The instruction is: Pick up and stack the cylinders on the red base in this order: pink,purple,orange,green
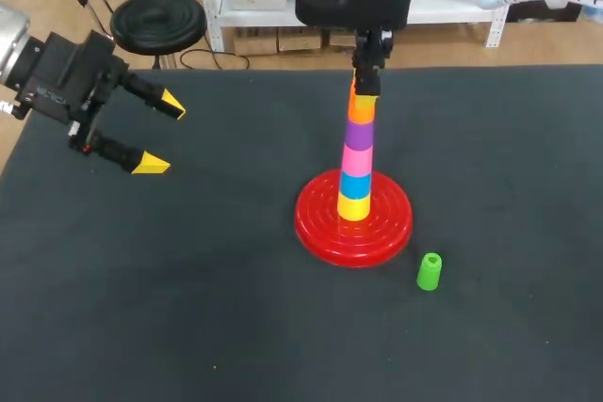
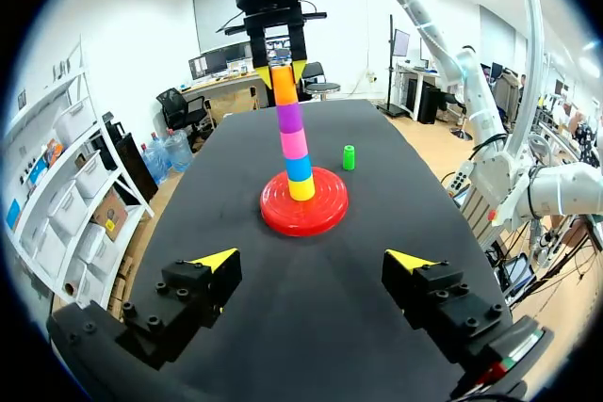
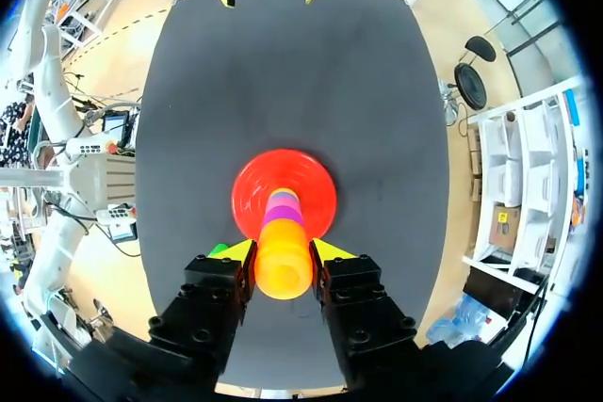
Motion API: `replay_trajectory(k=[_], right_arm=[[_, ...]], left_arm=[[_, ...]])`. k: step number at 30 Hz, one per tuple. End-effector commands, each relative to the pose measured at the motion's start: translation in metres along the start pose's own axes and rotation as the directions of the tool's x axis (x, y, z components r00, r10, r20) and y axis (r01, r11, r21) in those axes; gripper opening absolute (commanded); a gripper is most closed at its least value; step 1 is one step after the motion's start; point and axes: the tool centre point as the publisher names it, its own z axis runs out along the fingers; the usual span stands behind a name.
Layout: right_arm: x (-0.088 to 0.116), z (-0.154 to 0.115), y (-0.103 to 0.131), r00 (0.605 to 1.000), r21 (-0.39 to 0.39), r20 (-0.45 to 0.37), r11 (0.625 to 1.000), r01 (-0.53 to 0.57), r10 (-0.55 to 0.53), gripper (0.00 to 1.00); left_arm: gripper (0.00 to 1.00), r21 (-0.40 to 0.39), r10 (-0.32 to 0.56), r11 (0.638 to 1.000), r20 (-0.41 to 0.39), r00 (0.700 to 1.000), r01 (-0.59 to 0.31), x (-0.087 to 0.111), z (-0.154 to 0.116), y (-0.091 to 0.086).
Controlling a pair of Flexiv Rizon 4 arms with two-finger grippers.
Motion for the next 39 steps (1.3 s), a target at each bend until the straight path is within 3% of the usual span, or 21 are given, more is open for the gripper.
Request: replay_trajectory(k=[1, 4, 5, 6, 7, 20, 30, 39], right_arm=[[-0.001, 0.006, -0.003, 1.000, -0.004, -0.004, 1.000, 0.000, 0.000, 0.00], [-0.002, 0.006, -0.003, 1.000, 0.002, -0.002, 1.000, 0.000, 0.000, 0.00], [-0.002, 0.005, -0.003, 1.000, 0.021, 0.002, 1.000, -0.007, 0.007, 0.11], [-0.002, 0.004, -0.003, 1.000, 0.024, 0.001, 1.000, -0.007, 0.007, 0.43], [-0.002, 0.003, -0.003, 1.000, 0.031, 0.004, 0.999, -0.008, 0.007, 1.00], [0.002, -0.008, -0.001, 0.999, 0.080, 0.019, 0.996, -0.032, 0.030, 1.00], [0.037, -0.016, 0.007, 0.987, 0.151, 0.063, 0.977, -0.153, 0.145, 1.00], [0.063, 0.008, 0.035, 0.966, 0.180, 0.030, 0.950, -0.256, 0.255, 1.00]], left_arm=[[1.00, -0.004, 0.003, 1.000, 0.002, 1.000, -0.003, 0.001, 0.000, -0.001], [1.00, -0.004, 0.003, 1.000, 0.002, 1.000, -0.003, 0.001, 0.000, -0.001], [1.00, -0.004, 0.003, 1.000, 0.002, 1.000, -0.003, 0.001, 0.000, -0.001], [1.00, -0.004, 0.003, 1.000, 0.002, 1.000, -0.003, 0.001, 0.000, -0.001], [1.00, -0.004, 0.003, 1.000, 0.002, 1.000, -0.003, 0.001, 0.000, -0.001], [1.00, -0.004, 0.003, 1.000, 0.002, 1.000, -0.003, 0.001, 0.000, -0.001], [1.00, -0.004, 0.003, 1.000, 0.002, 1.000, -0.003, 0.001, 0.000, -0.001], [1.00, -0.004, 0.003, 1.000, 0.002, 1.000, -0.003, 0.001, 0.000, -0.001]])
